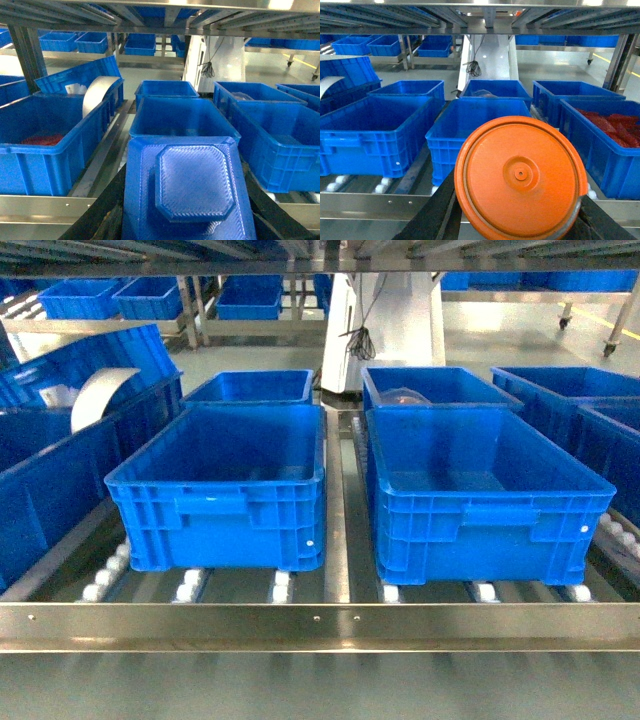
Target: Sort blue parts and orange caps into right shelf containers
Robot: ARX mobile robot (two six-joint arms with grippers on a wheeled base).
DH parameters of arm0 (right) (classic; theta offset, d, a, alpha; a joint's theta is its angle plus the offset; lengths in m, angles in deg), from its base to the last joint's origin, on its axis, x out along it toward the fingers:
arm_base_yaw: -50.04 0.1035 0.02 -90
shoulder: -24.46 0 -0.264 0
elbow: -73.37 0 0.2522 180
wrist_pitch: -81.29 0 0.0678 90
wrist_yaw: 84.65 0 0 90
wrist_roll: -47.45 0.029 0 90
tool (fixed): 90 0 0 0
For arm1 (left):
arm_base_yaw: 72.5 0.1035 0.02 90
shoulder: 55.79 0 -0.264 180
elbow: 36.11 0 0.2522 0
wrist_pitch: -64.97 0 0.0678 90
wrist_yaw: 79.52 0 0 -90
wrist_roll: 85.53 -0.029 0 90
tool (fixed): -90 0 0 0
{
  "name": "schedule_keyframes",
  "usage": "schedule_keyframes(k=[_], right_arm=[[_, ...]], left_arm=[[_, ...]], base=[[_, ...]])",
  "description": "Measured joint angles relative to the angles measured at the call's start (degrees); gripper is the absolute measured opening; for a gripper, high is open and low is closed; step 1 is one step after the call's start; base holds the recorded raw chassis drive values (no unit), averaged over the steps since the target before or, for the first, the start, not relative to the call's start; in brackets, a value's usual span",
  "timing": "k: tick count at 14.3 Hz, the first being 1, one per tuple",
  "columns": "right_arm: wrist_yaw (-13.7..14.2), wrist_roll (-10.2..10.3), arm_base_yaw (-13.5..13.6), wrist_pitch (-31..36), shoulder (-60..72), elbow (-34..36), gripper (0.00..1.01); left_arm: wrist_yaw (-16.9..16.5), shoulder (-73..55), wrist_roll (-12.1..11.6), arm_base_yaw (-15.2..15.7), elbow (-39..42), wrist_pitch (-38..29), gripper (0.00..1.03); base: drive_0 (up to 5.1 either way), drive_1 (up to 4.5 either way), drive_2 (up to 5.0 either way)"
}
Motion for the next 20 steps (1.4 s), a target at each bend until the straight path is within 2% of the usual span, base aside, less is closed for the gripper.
schedule_keyframes(k=[20], right_arm=[[-0.02,-0.2,0.0,-0.02,0.0,0.0,0.42]], left_arm=[[0.0,0.0,-0.02,0.0,0.0,0.0,0.44]], base=[[0.0,0.0,0.0]])
